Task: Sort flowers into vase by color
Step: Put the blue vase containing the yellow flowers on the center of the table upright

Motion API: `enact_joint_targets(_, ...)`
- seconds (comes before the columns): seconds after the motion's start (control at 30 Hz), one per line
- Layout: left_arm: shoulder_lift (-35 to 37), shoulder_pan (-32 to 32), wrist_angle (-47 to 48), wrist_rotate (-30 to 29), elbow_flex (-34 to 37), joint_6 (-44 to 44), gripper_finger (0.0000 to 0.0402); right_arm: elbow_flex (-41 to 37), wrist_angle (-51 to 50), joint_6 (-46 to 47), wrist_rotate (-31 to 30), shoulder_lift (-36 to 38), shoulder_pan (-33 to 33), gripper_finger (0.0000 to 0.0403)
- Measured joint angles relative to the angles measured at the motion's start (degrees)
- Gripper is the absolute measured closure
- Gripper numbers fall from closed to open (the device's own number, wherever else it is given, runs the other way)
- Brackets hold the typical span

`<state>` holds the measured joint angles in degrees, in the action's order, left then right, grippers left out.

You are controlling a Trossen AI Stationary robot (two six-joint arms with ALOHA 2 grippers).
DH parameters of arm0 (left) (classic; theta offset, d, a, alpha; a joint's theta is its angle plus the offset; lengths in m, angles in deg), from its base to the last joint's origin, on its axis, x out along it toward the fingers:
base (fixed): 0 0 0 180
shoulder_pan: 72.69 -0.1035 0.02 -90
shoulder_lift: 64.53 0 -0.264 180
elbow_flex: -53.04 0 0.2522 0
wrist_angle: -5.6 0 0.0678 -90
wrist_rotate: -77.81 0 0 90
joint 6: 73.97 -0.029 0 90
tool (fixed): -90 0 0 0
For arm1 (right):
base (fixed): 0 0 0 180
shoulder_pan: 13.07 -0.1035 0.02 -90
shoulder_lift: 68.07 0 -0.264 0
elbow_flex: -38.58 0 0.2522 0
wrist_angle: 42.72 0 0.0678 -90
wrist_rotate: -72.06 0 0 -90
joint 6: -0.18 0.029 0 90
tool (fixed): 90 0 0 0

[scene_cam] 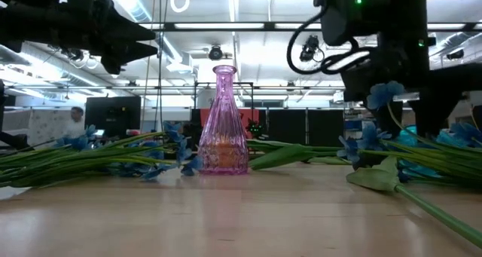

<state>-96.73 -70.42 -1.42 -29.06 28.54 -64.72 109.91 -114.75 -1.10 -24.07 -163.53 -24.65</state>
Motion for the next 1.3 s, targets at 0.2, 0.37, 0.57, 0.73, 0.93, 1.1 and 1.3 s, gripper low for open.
enact_joint_targets(0.2,0.0,0.0,0.0,0.1,0.0,0.0,0.017,-1.4,1.2,0.0,-0.3,0.0,0.0,0.0181)
enact_joint_targets(0.37,0.0,0.0,0.0,0.1,0.0,0.0,0.017,-1.4,1.4,-0.7,-0.3,0.0,0.0,0.0214)
enact_joint_targets(0.57,0.0,0.0,0.0,0.1,0.0,0.0,0.017,-1.4,1.3,-1.3,-0.3,0.0,0.0,0.0252)
enact_joint_targets(0.73,0.0,0.0,0.0,0.1,0.0,0.0,0.017,-1.4,1.4,-0.7,-0.3,0.0,0.0,0.0246)
enact_joint_targets(0.93,0.0,0.0,0.0,0.1,0.0,0.0,0.017,-1.4,2.3,1.9,-0.4,0.0,0.0,0.0246)
enact_joint_targets(1.1,0.0,0.0,0.0,0.1,0.0,0.0,0.017,-1.3,4.3,4.7,-0.5,0.0,0.4,0.0246)
enact_joint_targets(1.3,0.0,0.0,0.0,0.2,0.0,0.0,0.017,-1.3,6.3,7.3,-2.0,0.3,0.4,0.0247)
